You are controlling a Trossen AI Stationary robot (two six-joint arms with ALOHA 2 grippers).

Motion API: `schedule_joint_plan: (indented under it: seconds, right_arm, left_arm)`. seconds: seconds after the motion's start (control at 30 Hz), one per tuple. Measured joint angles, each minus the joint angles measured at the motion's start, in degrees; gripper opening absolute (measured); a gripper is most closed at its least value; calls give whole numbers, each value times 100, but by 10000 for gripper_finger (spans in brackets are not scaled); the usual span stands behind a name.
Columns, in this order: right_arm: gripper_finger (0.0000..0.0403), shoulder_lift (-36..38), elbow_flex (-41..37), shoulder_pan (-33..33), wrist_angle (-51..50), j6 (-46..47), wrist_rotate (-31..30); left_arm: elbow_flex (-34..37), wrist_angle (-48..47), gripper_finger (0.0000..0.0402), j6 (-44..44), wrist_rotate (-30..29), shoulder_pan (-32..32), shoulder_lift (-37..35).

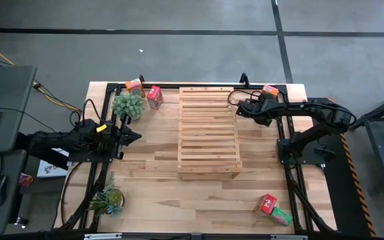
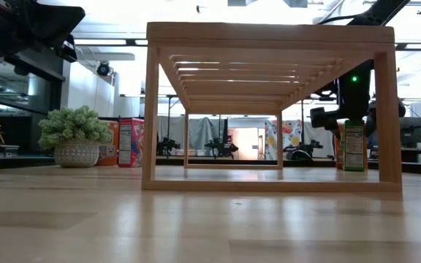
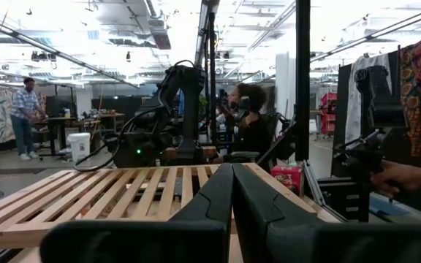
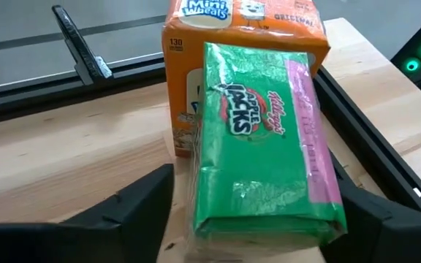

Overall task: Stack cereal on shelf
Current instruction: Put the top green cereal box on the shelf

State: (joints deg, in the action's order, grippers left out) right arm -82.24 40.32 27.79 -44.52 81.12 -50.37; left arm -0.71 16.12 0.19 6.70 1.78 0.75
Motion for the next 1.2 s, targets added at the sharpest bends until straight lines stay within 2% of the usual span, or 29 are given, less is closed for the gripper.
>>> schedule_joint_plan:
  seconds: [0.2,0.33,0.6,0.87,1.03,1.2]
  right_arm:
    - [166,0,6,-4,-16,-18,-6]
    - [129,68,7,-112,-65,-320,36]
    - [125,1072,131,-707,-485,-1011,136]
    - [128,2056,1045,-1505,-689,-2259,241]
    - [128,2054,2049,-1904,-588,-2980,-16]
    - [128,1428,2946,-2149,-373,-3464,113]
  left_arm:
    - [0,0,1,0,-2,0,-2]
    - [0,0,1,0,-1,-1,-1]
    - [0,0,1,0,0,0,0]
    - [0,0,1,0,-1,0,-1]
    - [0,-1,1,0,0,0,0]
    - [0,0,1,0,0,-1,-2]
